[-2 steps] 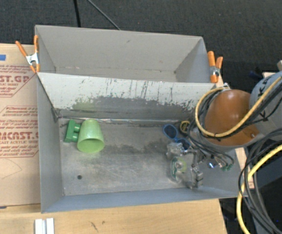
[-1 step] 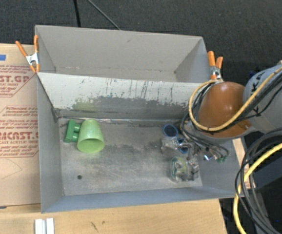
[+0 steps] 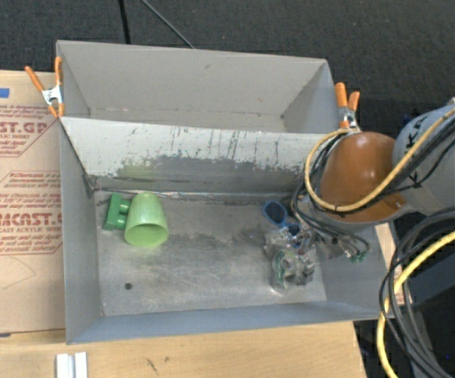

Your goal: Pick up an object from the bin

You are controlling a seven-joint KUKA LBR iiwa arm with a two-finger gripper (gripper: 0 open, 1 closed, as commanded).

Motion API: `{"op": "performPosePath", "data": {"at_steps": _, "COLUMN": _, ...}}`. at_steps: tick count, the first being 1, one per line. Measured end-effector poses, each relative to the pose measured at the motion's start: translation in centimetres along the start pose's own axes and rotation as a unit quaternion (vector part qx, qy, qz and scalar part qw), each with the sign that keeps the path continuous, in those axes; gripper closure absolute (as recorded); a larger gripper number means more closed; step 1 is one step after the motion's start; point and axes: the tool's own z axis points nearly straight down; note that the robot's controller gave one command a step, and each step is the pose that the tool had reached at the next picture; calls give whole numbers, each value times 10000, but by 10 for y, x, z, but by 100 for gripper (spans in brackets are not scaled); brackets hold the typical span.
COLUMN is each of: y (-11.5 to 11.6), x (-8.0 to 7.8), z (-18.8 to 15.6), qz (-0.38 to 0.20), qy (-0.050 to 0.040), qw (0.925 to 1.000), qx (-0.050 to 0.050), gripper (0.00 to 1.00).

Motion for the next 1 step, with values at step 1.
{"op": "performPosePath", "data": {"at_steps": 1, "y": -1, "x": -10, "z": -136, "qz": -32, "qy": -33, "qw": 10000, "qx": 30, "gripper": 100}}
